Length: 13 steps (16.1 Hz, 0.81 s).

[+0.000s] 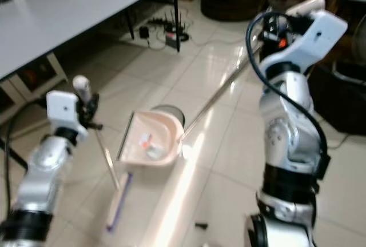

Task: Sweep floor

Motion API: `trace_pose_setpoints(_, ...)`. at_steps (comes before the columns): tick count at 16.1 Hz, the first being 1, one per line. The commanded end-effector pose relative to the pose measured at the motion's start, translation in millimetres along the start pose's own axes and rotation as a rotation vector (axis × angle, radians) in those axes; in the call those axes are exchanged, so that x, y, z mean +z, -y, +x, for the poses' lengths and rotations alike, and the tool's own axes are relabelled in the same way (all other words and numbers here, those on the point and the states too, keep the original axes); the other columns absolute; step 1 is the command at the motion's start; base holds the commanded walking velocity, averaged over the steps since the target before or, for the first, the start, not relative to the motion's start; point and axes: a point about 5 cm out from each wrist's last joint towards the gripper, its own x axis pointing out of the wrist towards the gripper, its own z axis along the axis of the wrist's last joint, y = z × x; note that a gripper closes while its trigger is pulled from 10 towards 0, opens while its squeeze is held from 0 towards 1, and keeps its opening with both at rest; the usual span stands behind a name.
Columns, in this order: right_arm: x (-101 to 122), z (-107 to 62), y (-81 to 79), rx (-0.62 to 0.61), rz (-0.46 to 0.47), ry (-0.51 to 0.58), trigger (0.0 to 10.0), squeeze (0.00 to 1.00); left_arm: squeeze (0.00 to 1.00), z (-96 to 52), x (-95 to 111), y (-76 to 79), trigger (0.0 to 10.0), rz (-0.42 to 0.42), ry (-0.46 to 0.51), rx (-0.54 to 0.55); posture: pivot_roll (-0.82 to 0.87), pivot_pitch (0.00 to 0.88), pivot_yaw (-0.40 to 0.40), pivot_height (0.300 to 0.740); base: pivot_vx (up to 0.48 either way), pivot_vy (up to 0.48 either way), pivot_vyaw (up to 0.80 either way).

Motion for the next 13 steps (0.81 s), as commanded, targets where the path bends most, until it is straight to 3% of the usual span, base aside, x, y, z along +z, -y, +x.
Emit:
trace_pose_setpoints(1, 16.6, 2.4, -6.6, 0.02, 0.008, 0.08, 10.0, 0.0, 0.0, 2.9, 10.8, -5.6, 10.0, 0.013, 0.043, 0.011, -0.01, 0.02, 0.05, 0.74, 0.371, 0.0, 0.0)
trace_pose_setpoints(10, 17.6, 1.3, 3.1, -0.031, 0.045, 0.098, 10.0, 0.0, 0.0, 2.6, 10.2, -7.7, 10.0, 0.015, 0.041, 0.011, 0.0, 0.026, 0.056, 0.74, 0.375, 0.0, 0.0)
trace_pose_setpoints(13, 17.8, 1.0, 2.9, -0.023, 0.05, 0.098, 10.0, 0.0, 0.0, 1.5, 10.1, -7.1, 10.0, 0.016, 0.04, 0.009, 0.0, 0.023, 0.057, 0.74, 0.38, 0.0, -0.8)
